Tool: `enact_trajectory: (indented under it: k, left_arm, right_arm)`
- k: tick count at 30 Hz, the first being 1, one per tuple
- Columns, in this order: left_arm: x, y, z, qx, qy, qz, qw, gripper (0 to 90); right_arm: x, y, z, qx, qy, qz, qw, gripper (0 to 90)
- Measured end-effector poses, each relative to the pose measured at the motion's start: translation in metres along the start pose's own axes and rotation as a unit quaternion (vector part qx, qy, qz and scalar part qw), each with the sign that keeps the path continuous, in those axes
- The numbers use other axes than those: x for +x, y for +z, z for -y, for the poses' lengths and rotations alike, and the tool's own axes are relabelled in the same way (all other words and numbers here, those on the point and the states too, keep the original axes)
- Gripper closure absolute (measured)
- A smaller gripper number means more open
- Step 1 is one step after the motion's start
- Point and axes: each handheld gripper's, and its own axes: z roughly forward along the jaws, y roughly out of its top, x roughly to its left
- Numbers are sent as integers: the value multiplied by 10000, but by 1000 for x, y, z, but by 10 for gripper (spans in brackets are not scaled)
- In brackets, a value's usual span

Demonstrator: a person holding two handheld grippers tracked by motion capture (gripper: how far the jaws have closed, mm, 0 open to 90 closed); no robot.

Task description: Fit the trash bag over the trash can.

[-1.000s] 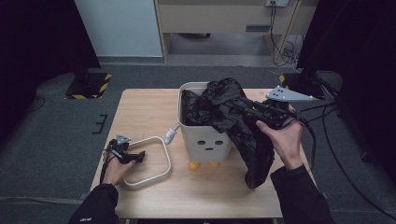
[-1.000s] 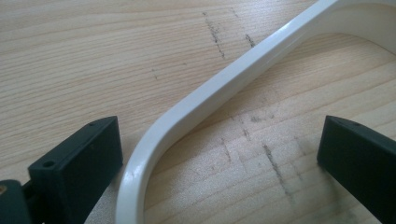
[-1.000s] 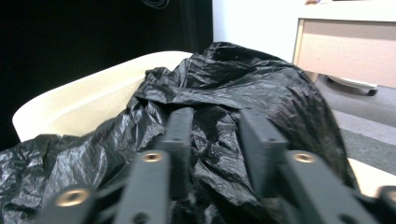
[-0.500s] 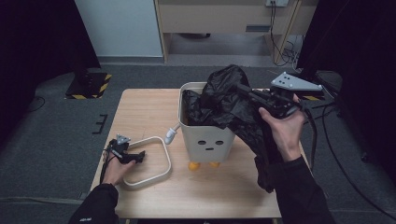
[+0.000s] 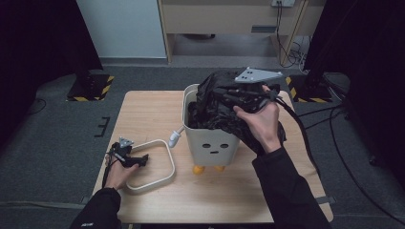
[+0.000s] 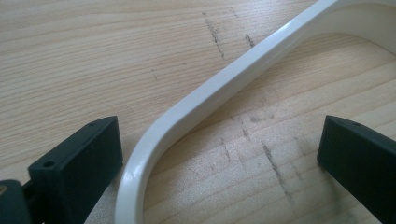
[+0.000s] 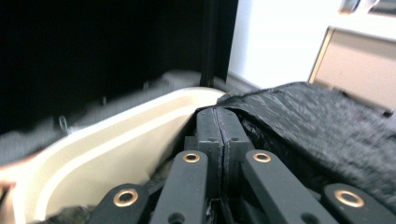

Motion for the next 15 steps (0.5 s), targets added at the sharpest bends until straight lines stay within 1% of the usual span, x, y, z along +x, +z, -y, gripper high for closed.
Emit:
enact_trajectory:
  k: [1, 2, 3, 4, 5, 7, 9, 10, 12, 13, 15]
  left_arm:
    - [0, 0, 0, 0, 0, 0, 10000, 0]
    - [0, 0, 0, -1, -1, 0, 10000, 0]
    - [0, 0, 0, -1, 1, -1, 10000, 0]
    - [0, 0, 0, -1, 1, -1, 10000, 0]
    - [0, 0, 0, -1, 1, -1, 10000, 0]
    - [0, 0, 0, -1, 1, -1, 10000, 0]
    - [0, 0, 0, -3, -1, 1, 10000, 0]
    - [0, 0, 0, -3, -1, 0, 10000, 0]
    - [0, 0, 0, -5, -4, 0, 10000, 0]
    - [0, 0, 0, -5, -3, -1, 10000, 0]
    - [0, 0, 0, -3, -4, -3, 10000, 0]
  right_arm:
    - [1, 4, 2, 93, -65, 15, 9999, 877]
    - [1, 8, 3, 281, -133, 20, 9995, 870]
    - [1, 11, 5, 447, -230, 83, 9987, 857]
    - [1, 13, 6, 558, -256, 102, 9981, 844]
    - [0, 12, 7, 541, -232, 93, 9982, 829]
    - [-3, 7, 8, 274, -79, 23, 9996, 786]
    - [-5, -1, 7, 4, 13, 4, 10000, 677]
    - [-7, -7, 5, -210, 96, 20, 9997, 602]
    - [-9, -19, 1, -478, 179, -34, 9987, 537]
    - [-12, -29, -2, -666, 211, -29, 9976, 489]
    - [-16, -44, -4, -858, 207, 33, 9961, 432]
